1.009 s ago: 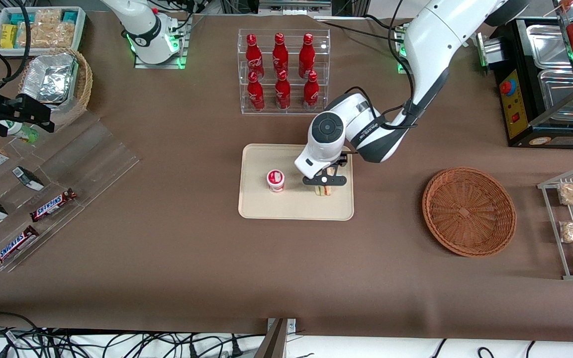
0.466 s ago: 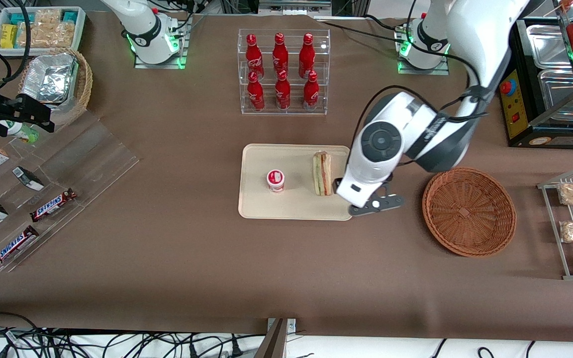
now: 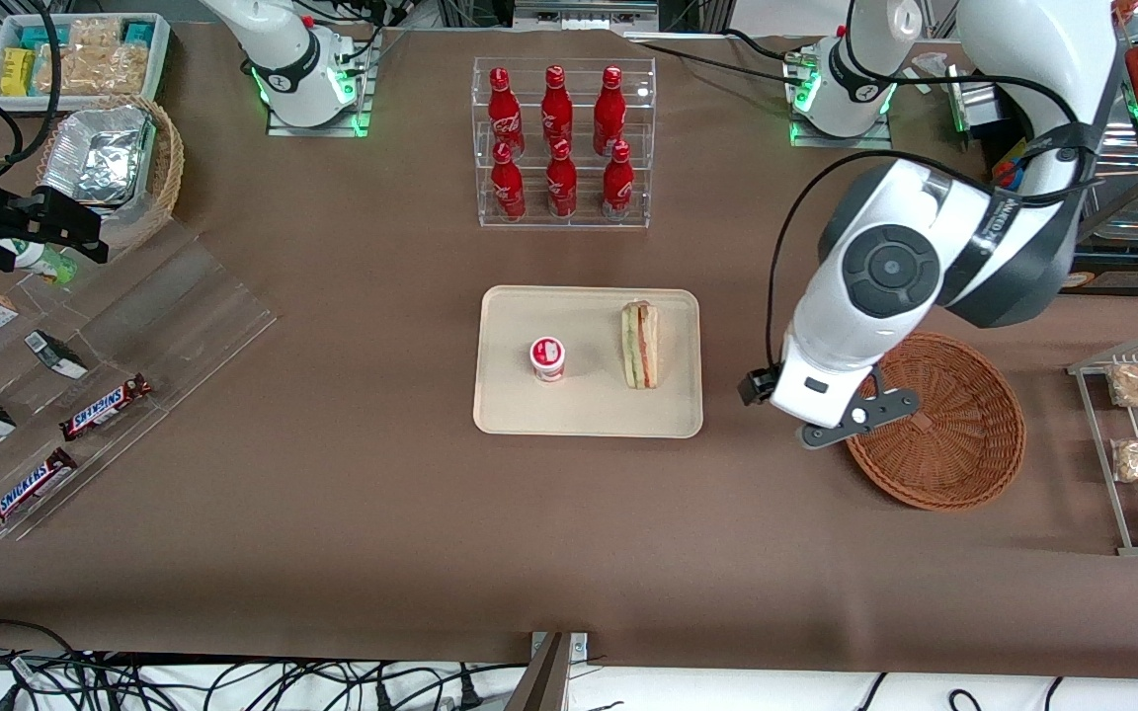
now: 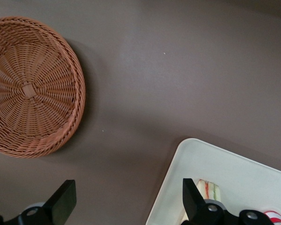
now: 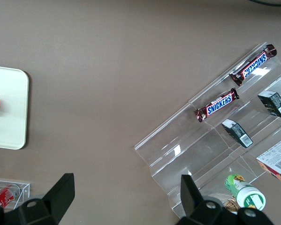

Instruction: Place sandwich from basket to tray

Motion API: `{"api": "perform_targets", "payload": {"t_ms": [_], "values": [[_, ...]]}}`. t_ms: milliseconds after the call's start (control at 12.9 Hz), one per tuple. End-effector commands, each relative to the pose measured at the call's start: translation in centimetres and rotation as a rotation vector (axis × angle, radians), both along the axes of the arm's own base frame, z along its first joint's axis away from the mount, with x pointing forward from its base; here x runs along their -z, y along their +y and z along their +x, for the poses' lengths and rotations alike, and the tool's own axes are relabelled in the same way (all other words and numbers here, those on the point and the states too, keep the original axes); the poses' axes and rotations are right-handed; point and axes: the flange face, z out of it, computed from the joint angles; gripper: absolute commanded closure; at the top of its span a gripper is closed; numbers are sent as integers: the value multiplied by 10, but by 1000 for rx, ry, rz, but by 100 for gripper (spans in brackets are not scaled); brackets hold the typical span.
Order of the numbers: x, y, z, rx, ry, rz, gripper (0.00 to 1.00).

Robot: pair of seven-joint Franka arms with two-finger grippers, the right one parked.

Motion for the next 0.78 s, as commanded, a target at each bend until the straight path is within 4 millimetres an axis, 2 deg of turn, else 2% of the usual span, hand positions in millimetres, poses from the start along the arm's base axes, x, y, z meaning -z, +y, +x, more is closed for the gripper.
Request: {"api": "perform_targets", "payload": {"t_ms": [0,233,698], "values": [[-33,31,-5,73,9,-34,0],[-72,81,-19,139,42,-66,0],[-148,161,-78,332,132,-101,0]]}}
